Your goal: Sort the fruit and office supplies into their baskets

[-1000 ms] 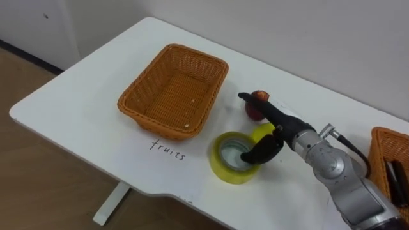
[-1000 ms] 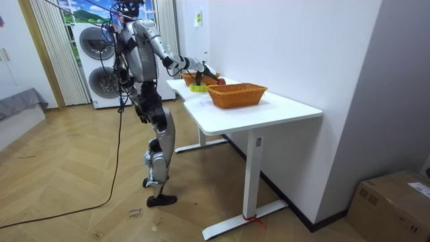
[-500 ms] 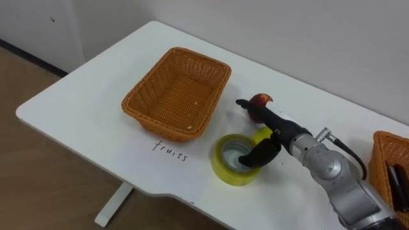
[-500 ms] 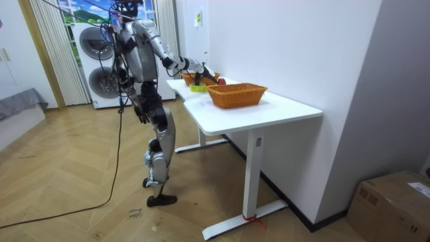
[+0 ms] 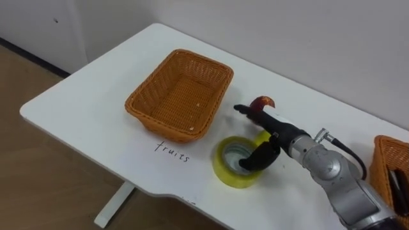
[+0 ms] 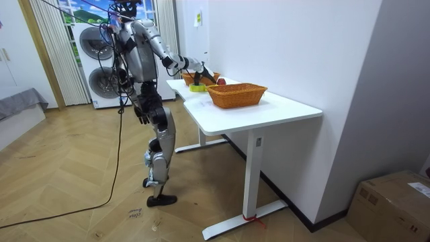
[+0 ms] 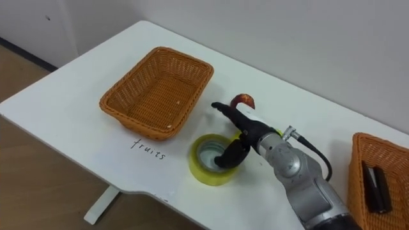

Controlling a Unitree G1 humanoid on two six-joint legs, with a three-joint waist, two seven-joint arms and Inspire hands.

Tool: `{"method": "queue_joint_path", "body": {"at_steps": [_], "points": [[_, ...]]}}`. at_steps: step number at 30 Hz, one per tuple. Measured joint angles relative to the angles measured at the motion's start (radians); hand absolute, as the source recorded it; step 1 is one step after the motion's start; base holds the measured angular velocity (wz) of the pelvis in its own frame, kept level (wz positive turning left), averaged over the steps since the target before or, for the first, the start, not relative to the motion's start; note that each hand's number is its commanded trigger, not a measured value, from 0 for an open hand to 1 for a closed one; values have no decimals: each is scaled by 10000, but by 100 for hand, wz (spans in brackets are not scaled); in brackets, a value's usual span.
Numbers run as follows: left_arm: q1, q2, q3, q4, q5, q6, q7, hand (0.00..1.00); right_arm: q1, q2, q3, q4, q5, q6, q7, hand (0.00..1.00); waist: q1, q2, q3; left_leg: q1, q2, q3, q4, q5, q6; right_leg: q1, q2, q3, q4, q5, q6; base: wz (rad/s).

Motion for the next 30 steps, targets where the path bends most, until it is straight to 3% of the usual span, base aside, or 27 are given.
{"method": "queue_joint_path", "body": {"at_steps": [1,2,3,4,6,8,12,30], "points": [[11,-1,0,9,0,0,-11,0,0,1,0,0,-54,0,105,9,15,-3,0,14,0,-1,0,0,0,17,-1,-1,0,0,0,0],[22,1,0,9,1,0,-34,0,0,9,1,0,-118,0,220,49,41,-9,1,21,0,3,-1,1,0,19,-3,-1,2,0,0,0],[23,2,3,7,1,0,-58,0,0,15,2,0,-157,0,282,55,43,-16,2,21,0,3,-1,2,0,18,-4,0,3,0,0,0],[22,8,15,-1,31,0,-145,0,0,41,3,0,-191,2,415,76,42,-34,3,20,0,3,-1,4,0,16,-4,7,3,-1,2,0],[14,9,50,-18,95,0,-192,0,6,70,34,-1,-250,5,623,95,41,-88,-5,17,0,3,-1,4,0,14,-4,10,3,-3,4,0],[10,25,119,-59,108,-1,-212,0,6,69,61,-28,-256,13,878,100,62,-190,-18,15,1,5,-1,3,0,9,-4,11,3,-5,6,0],[-18,89,119,-147,107,-1,-352,0,6,69,123,-201,-254,94,1251,100,64,-299,-24,15,-1,10,-2,1,3,6,-3,10,4,-4,6,0],[-111,109,113,-162,103,-13,-327,0,182,64,383,-377,-503,209,1841,100,57,-275,-21,9,10,46,-21,1,1,-39,0,19,9,-4,6,0]]}}
